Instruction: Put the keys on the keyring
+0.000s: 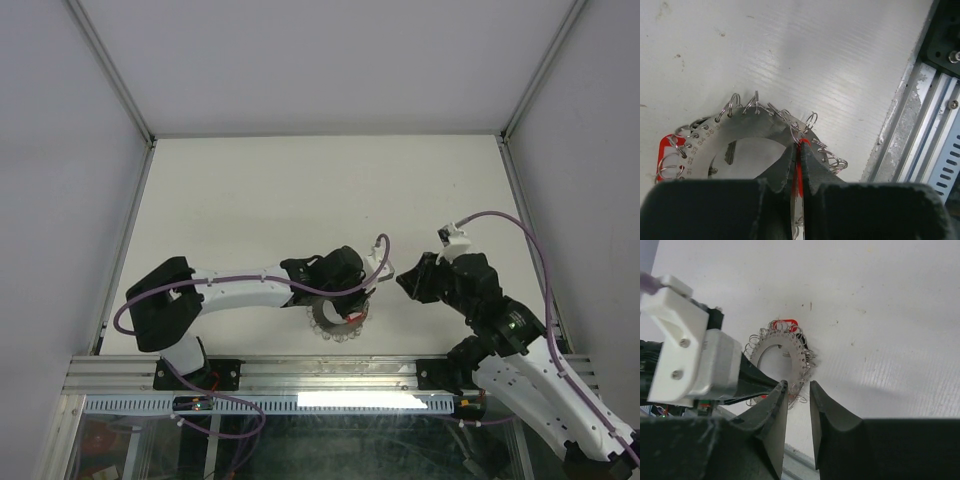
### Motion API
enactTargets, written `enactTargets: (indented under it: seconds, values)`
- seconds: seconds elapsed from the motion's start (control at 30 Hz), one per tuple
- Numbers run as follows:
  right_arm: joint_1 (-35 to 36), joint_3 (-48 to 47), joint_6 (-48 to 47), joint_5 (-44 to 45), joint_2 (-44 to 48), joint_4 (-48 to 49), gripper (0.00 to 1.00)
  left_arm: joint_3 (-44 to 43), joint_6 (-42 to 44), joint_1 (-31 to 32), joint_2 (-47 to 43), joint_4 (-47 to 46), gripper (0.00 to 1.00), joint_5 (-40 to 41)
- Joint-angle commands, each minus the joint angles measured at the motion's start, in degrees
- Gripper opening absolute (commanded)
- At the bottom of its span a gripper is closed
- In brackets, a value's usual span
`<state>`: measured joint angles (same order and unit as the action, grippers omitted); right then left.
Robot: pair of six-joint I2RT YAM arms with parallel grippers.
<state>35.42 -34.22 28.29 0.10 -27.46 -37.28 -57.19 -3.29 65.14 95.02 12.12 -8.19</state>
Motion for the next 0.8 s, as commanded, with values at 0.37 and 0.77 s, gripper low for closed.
enactTargets:
  seconds: [0.37,0.77]
  values:
    - [-0.25,13.29,-10.04,-12.23,5.86,32.12,0.27,-2.34,12.73,-1.89,-12.99,11.59,0.00,-1.93]
    - [-0.13,10.83,-29.44,-30.62,1.75,31.64,0.29,-1.51,18.66,-3.11,-21.94,17.69,0.00,0.02]
